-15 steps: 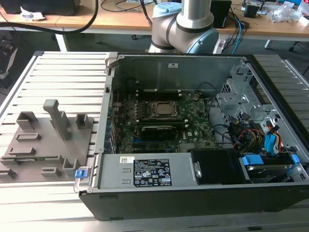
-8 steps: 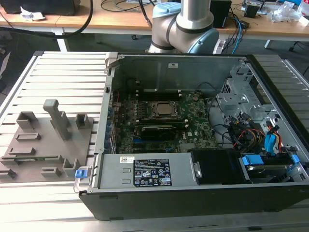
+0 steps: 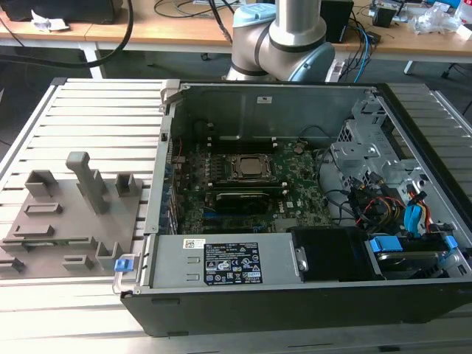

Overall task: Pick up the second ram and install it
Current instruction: 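Reach for the second ram, then pick up the second ram and move it above second insertion slot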

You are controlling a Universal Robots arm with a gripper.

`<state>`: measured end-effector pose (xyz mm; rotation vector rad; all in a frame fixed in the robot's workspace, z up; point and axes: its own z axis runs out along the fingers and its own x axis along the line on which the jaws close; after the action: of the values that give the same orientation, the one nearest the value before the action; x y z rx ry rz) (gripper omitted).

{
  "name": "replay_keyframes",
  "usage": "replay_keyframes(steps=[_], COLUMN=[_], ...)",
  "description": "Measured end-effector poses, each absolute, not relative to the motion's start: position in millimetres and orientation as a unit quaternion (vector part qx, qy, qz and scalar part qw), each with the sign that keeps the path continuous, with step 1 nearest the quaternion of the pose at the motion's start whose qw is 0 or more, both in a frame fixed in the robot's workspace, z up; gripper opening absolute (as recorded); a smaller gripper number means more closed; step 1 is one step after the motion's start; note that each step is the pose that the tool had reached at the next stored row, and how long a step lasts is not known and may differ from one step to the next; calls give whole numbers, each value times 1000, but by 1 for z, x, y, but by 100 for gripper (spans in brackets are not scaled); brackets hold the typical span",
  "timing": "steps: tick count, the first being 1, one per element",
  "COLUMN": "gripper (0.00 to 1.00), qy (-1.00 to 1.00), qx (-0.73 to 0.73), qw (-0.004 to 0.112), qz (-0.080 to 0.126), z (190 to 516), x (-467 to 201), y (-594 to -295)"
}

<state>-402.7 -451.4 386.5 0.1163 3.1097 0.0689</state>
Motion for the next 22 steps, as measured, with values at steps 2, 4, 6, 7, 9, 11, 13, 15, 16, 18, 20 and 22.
replay_keyframes(steps=[2,4,6,7,9,11,13,15,16,18,20,22], gripper=[11,11,11,11,11,11,11,11,11,11,11,11], qy=[999,999,999,999,999,999,999,999,999,999,999,999], qx=[37,37,37,37,37,37,37,37,37,37,36,22], qw=[14,14,14,14,14,14,14,14,14,14,14,14], qz=[22,22,22,21,21,21,21,21,21,21,21,22], z=[386,386,385,385,385,385,385,385,385,385,385,385], x=[-401,-399,-397,-397,-397,-397,-397,-397,-397,-397,-397,-397], y=[-452,-453,-454,-454,-455,-455,-455,-455,-455,-455,-455,-455])
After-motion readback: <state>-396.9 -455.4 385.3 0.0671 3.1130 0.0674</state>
